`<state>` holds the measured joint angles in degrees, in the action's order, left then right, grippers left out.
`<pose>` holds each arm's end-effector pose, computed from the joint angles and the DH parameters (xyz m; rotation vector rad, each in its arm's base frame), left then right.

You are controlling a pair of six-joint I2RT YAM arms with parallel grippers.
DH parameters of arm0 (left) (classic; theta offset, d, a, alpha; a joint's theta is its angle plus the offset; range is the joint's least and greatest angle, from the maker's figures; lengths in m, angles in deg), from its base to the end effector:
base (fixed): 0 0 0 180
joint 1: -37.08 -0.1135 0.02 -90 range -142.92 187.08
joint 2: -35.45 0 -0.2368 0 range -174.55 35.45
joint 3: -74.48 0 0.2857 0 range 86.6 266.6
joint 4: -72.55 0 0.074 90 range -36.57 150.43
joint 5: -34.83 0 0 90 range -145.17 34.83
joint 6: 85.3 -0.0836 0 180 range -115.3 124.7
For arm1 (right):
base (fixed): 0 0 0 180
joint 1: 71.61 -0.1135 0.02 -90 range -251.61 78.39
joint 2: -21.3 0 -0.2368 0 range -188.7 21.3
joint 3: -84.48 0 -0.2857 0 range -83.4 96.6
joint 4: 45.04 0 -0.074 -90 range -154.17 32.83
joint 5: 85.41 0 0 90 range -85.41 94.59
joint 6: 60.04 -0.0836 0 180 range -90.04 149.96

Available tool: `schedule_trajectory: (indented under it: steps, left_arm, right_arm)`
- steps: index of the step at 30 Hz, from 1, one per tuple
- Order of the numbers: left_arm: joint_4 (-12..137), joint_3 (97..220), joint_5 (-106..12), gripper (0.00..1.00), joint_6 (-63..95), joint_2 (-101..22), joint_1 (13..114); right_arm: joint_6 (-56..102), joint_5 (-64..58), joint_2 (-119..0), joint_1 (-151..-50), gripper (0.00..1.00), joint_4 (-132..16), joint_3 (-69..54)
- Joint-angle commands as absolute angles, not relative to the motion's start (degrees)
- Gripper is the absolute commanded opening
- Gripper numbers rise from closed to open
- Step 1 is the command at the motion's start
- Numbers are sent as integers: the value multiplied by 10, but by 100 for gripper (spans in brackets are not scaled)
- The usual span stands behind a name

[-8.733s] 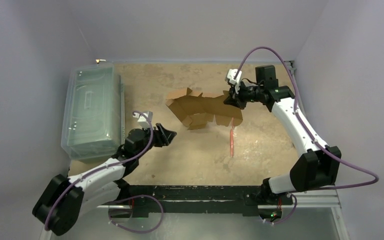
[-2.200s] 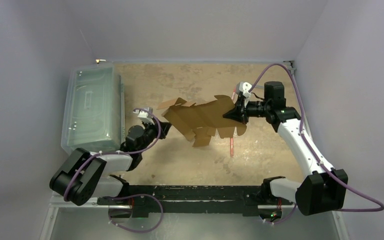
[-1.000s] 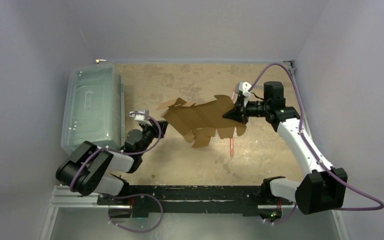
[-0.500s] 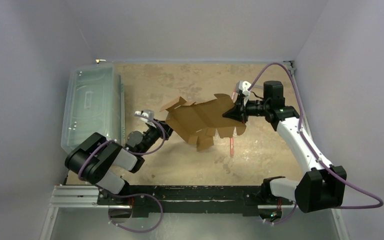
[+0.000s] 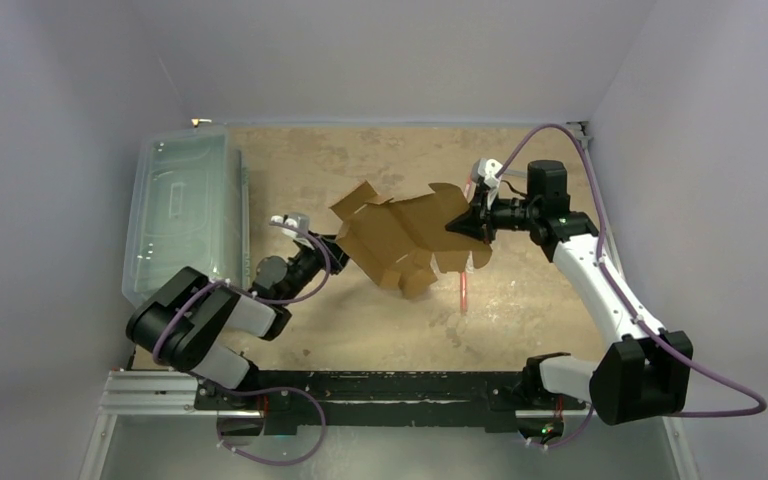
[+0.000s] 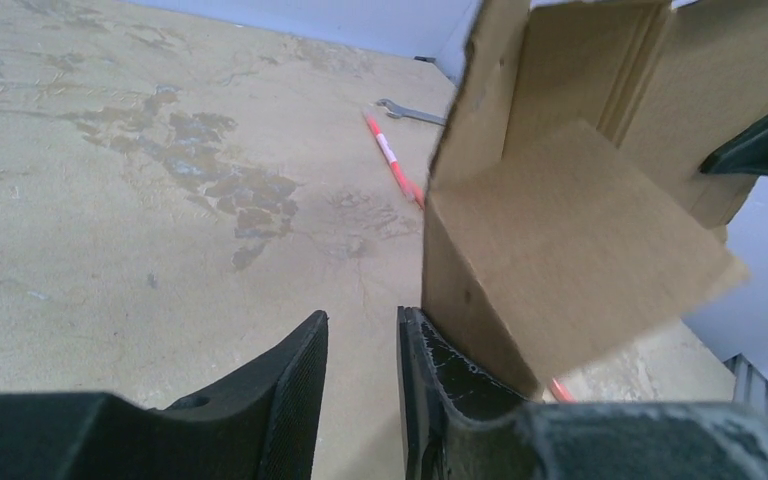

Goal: Fold the paper box

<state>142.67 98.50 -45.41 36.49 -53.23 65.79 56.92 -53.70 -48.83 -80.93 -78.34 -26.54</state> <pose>0.2497 -0.1529 0.1069 0.1038 1.5519 -0.9724 0.3066 0.1224 0.2638 -1.1190 1.6277 0.8912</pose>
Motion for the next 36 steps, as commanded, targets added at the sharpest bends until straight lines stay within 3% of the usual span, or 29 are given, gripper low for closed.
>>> schedule_trajectory:
  steps: [1, 5, 21, 30, 36]
  left_arm:
    - [1352, 1001, -468, 31, 409, -478, 661]
    - [1220, 1029, -480, 33, 448, -454, 662]
    - [1044, 1036, -442, 45, 440, -365, 661]
    - [1065, 1052, -340, 47, 429, -404, 661]
    - [1088, 1054, -333, 48, 421, -417, 661]
  right_arm:
    - [548, -521, -494, -813, 0, -754, -270]
    - [554, -505, -499, -818, 0, -754, -272]
    - [530, -444, -495, -827, 0, -715, -286]
    - [530, -446, -499, -828, 0, -715, -287]
    - [533, -462, -504, -828, 0, -719, -287]
